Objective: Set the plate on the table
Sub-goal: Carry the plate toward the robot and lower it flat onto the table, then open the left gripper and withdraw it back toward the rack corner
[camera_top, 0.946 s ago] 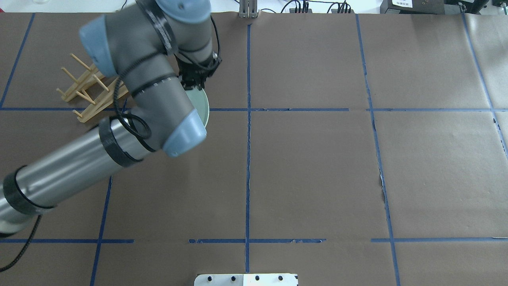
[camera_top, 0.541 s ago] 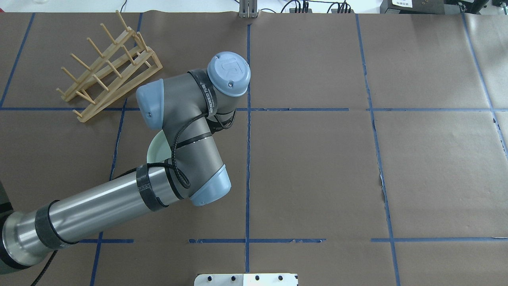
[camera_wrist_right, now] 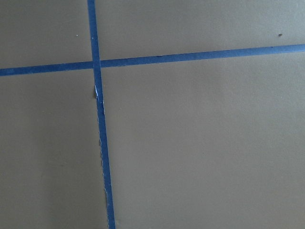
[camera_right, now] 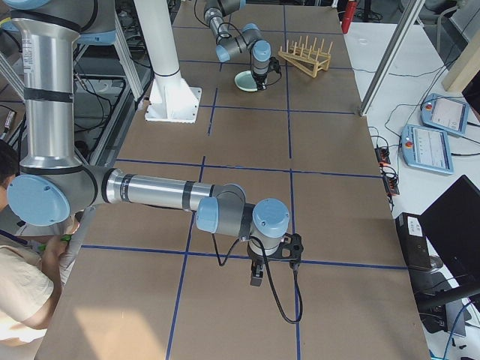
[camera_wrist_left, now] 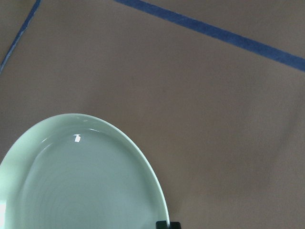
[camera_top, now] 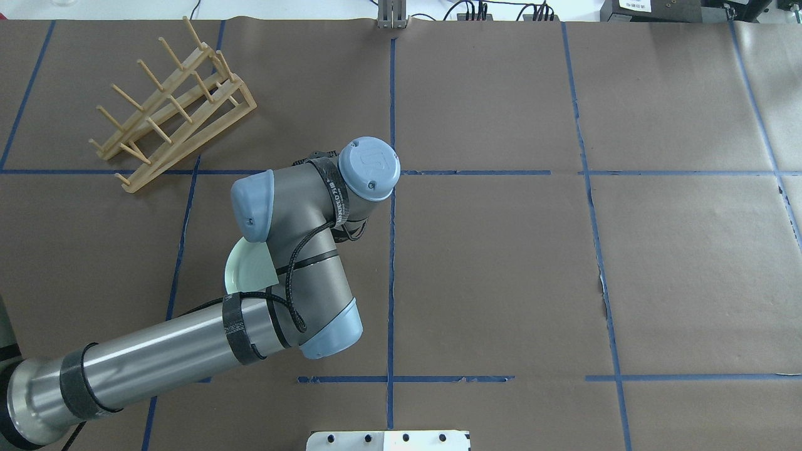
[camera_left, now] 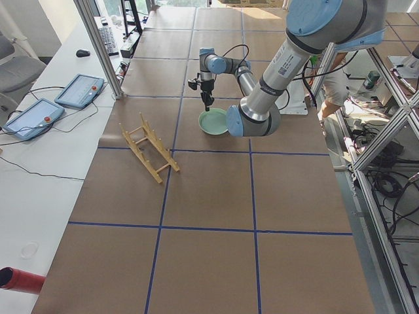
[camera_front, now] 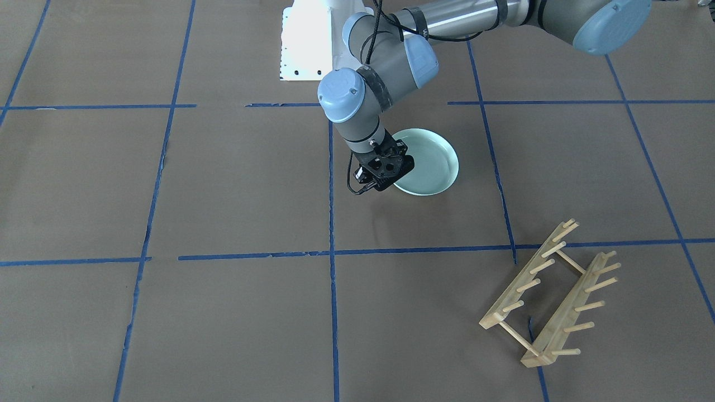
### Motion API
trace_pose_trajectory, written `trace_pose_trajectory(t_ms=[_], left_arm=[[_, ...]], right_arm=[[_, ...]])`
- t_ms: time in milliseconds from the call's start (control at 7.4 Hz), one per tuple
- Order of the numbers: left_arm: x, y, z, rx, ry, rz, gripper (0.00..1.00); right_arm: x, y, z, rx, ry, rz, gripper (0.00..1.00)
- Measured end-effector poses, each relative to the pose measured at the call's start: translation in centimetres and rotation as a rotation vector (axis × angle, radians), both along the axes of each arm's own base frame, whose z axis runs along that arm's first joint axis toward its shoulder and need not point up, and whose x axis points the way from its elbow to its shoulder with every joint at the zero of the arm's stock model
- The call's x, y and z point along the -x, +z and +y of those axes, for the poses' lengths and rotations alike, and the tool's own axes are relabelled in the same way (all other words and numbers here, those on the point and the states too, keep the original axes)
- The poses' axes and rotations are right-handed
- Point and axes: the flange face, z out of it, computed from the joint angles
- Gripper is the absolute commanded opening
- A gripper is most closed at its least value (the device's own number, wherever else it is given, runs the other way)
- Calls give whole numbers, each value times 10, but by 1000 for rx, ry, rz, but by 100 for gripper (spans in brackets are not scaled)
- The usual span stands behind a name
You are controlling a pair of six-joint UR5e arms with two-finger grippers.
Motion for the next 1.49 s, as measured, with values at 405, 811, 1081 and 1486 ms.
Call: trace_pose_trajectory(t_ms=[405,811,1081,1486], left_arm=[[23,-1,7,-62,31,74,100],[153,-41,-39,-298,102,225,100],[281,-19,-107,-422,264,242,100],[474,103,-153,-527,515,232,100]], right_arm=[[0,0,0,0,0,0,100],[0,0,0,1,0,0,100],[0,0,0,0,0,0,100],[0,0,0,0,0,0,100]])
